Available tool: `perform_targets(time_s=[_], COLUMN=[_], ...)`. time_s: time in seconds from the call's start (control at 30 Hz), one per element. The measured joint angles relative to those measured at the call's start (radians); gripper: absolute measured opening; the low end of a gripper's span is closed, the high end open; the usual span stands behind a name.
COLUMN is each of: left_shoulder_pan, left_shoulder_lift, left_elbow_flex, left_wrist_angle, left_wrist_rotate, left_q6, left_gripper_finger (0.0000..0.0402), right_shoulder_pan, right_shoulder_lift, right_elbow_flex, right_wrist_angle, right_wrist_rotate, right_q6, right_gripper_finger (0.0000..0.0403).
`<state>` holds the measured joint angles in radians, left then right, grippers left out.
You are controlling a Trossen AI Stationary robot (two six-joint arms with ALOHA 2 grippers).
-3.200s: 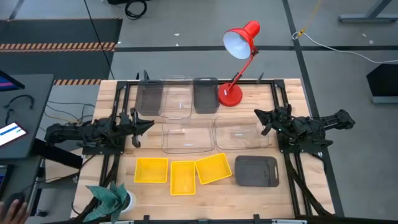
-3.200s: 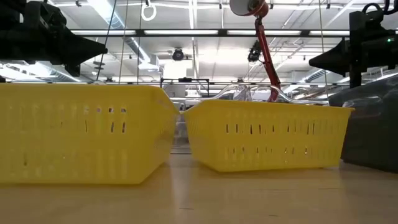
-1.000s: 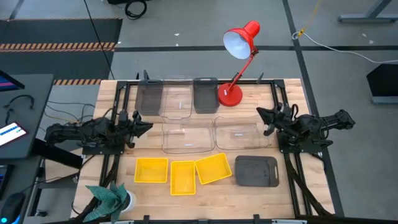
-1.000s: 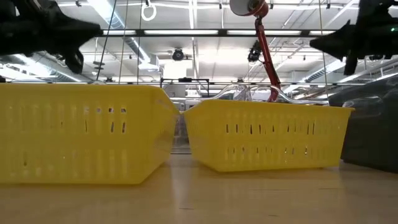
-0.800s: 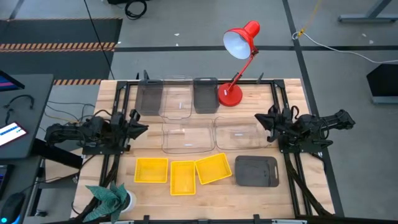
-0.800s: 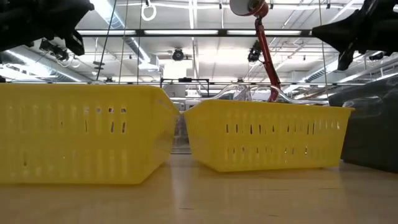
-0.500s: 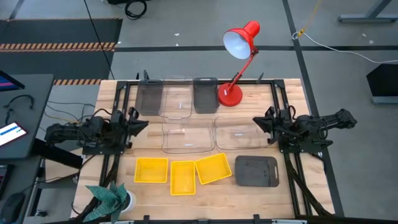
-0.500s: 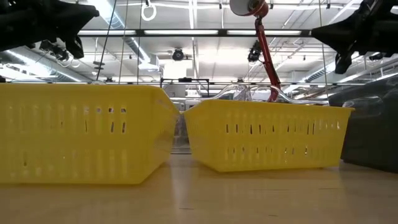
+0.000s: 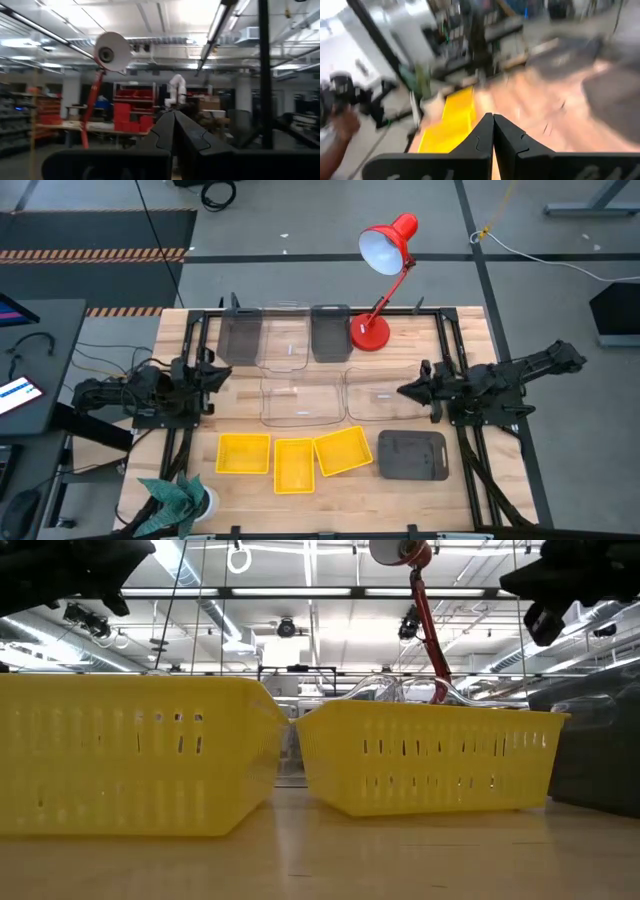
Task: Stack baskets by color
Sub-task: Stack the bottom black bin on the top right black bin
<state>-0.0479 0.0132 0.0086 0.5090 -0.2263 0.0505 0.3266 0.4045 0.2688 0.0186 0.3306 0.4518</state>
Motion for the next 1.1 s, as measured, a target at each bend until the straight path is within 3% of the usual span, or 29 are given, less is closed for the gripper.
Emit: perform_targets(time_s=[0.27,0.53,0.77,1.1], left_shoulder_pan=[0.000,0.000,0.000,0.000], left_shoulder_lift=[0.000,0.000,0.000,0.000], left_elbow_flex=[0.000,0.000,0.000,0.000], left_wrist_angle=[0.050,0.066,0.073,0.085], left_wrist_rotate=[-0.050,-0.051,-0.050,-0.121], left_q6=[0.022,0.025,0.021,0.025], left_gripper_finger=[0.0019,0.0013,0.0019,0.0011], right_shoulder_pan=[0.134,0.226,0.285,0.308], right_shoulder_lift=[0.337,0.591,0.726,0.838], right_elbow_flex=[0.204,0.461,0.639,0.752], right_wrist_angle=[-0.130,-0.492,-0.765,-0.836], right_wrist_rotate=[-0.013,-0.050,-0.154,-0.244], right_q6=[0.076,0.184,0.233,0.204], right_gripper_finger=[0.0013,0.0007,0.0006,0.0005])
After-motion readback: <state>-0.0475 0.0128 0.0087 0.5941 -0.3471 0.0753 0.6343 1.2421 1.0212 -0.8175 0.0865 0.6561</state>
